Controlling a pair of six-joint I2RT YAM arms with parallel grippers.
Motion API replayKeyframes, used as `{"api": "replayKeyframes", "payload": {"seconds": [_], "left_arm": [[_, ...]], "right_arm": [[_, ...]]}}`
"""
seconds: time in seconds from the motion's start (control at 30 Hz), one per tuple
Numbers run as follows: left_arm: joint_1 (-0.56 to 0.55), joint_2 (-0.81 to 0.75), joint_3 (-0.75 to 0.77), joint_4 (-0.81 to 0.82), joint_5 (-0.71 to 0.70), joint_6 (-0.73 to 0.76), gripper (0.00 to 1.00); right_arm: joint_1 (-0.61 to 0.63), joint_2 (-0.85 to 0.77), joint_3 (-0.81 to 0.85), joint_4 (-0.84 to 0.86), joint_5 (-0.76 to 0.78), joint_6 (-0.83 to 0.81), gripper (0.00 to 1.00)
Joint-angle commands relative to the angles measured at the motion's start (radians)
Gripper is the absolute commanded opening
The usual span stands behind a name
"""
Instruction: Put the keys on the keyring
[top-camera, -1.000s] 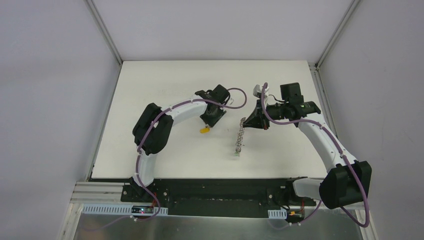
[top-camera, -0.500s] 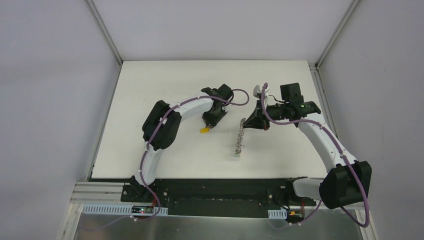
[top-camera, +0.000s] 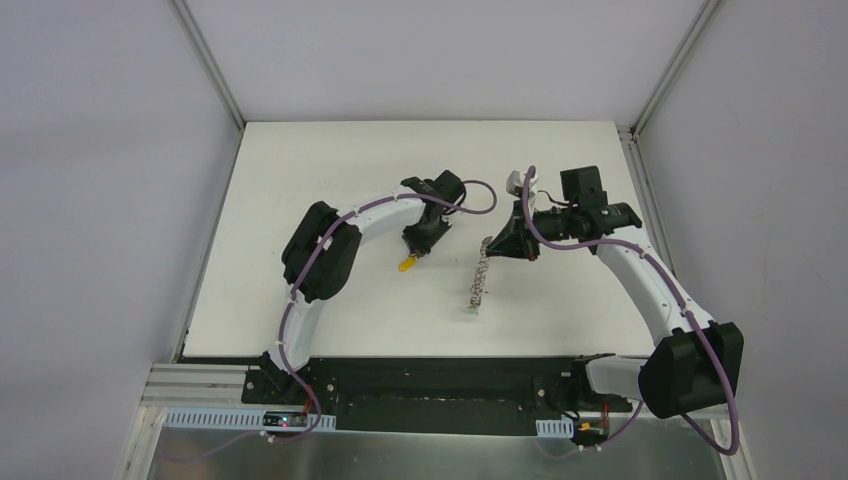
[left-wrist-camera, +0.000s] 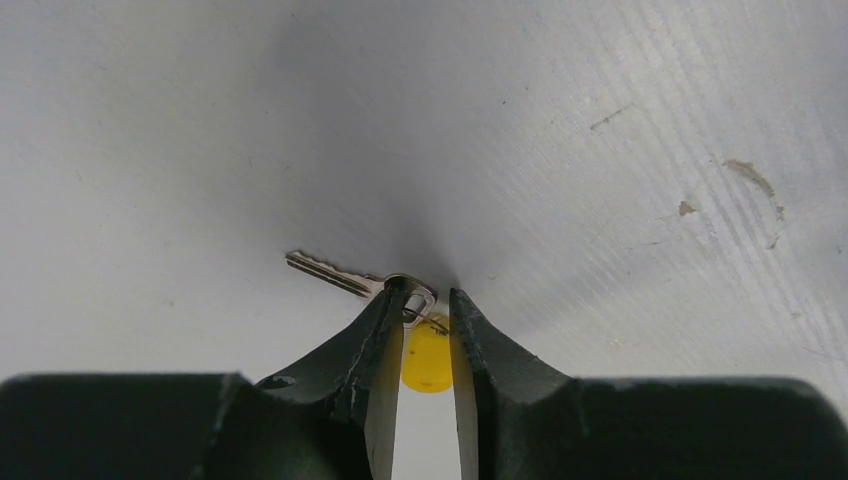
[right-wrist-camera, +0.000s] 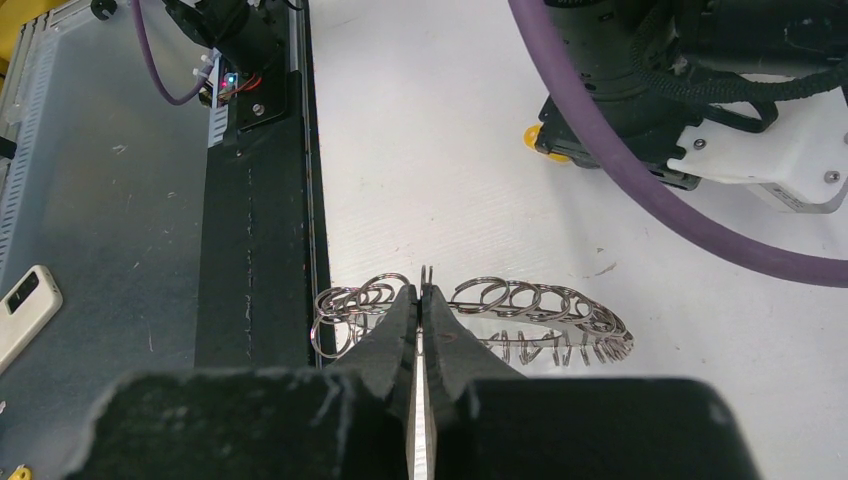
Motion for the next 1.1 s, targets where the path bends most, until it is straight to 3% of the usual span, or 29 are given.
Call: {"api": "replayKeyframes", "payload": {"seconds": [0.0,0.4,0.8,1.07], "left_arm": [[-0.007,-0.048,-0.045,-0.013,-0.038,-0.002,0.26],[-0.008,-0.107,-0.118,0.033,-0.074,0.005,0.34],[-0.008,-0.115,-0.118,0.026,-0.06,0.008,0.15],[-0.007,-0.133,-0.122,0.02,-0.06,0.02,0.12]], "right_arm": [[-0.007,-0.027,0.016,0.001,-0.052,-0.02,0.0],[-0.007,-0.018,0.019,-0.001,-0.051,-0.018,0.0],[-0.007,-0.012,0.019,-0.003,-0.055,-0.017,0.0],[-0.007,-0.009,0.019,-0.005,-0.053,-0.017,0.0]]}}
